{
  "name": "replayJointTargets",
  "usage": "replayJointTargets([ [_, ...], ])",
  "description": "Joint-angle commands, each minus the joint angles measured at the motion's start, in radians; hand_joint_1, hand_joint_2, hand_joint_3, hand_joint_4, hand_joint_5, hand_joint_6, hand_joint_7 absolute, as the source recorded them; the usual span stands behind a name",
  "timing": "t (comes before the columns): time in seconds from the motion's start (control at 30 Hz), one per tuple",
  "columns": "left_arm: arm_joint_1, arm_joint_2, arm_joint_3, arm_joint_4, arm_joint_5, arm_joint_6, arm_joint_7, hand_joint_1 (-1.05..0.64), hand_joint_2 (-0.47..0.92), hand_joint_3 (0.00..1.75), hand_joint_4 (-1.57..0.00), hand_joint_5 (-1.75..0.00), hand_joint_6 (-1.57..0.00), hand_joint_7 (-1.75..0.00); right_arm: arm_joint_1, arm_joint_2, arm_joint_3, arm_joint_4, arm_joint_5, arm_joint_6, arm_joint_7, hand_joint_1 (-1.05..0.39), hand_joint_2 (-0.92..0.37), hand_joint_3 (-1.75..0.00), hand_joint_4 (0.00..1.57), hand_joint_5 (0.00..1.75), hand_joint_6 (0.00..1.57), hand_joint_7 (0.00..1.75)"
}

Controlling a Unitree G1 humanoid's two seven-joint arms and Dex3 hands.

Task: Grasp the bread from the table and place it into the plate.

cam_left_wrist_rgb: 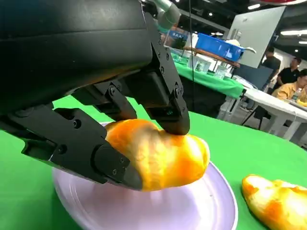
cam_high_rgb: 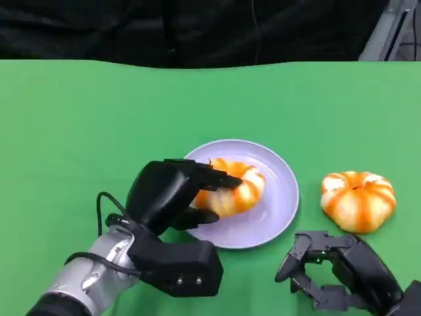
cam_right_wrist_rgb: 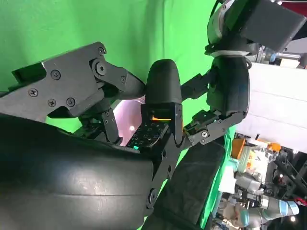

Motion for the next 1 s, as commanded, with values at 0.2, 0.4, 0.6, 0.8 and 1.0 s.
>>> replayJointTargets([
  [0.2, -0.003, 0.017, -0.001, -0.013, 0.002, 0.009, 0.008, -0.19, 0.92, 0.03, -0.94, -0.04, -1.06, 0.0, -0.001, -0.01, -0.007, -0.008, 0.005, 0.001, -0.004, -0.15, -0.71, -0.8, 0.75, 1.58, 0.85, 1.08],
  [0.4, -0.003, 0.017, -0.002, -0.013, 0.001, 0.009, 0.008, -0.19, 0.92, 0.03, -0.95, -0.03, -1.06, 0.0, -0.001, -0.01, -0.007, -0.008, 0.005, 0.001, -0.004, -0.15, -0.71, -0.8, 0.75, 1.58, 0.85, 1.08],
  [0.6, -0.003, 0.017, -0.002, -0.013, 0.001, 0.009, 0.008, -0.19, 0.92, 0.03, -0.95, -0.02, -1.06, 0.0, -0.001, -0.01, -0.007, -0.008, 0.005, 0.001, -0.004, -0.15, -0.71, -0.8, 0.75, 1.58, 0.85, 1.08],
  [0.8, -0.003, 0.017, -0.002, -0.013, 0.001, 0.009, 0.008, -0.19, 0.92, 0.03, -0.96, -0.02, -1.06, 0.0, -0.001, -0.01, -0.007, -0.008, 0.005, 0.001, -0.004, -0.15, -0.71, -0.8, 0.75, 1.58, 0.85, 1.08],
  [1.0, -0.003, 0.018, -0.002, -0.013, 0.001, 0.009, 0.009, -0.19, 0.92, 0.03, -0.96, -0.01, -1.06, 0.0, -0.001, -0.01, -0.007, -0.008, 0.005, 0.001, -0.004, -0.15, -0.71, -0.8, 0.75, 1.58, 0.85, 1.08],
])
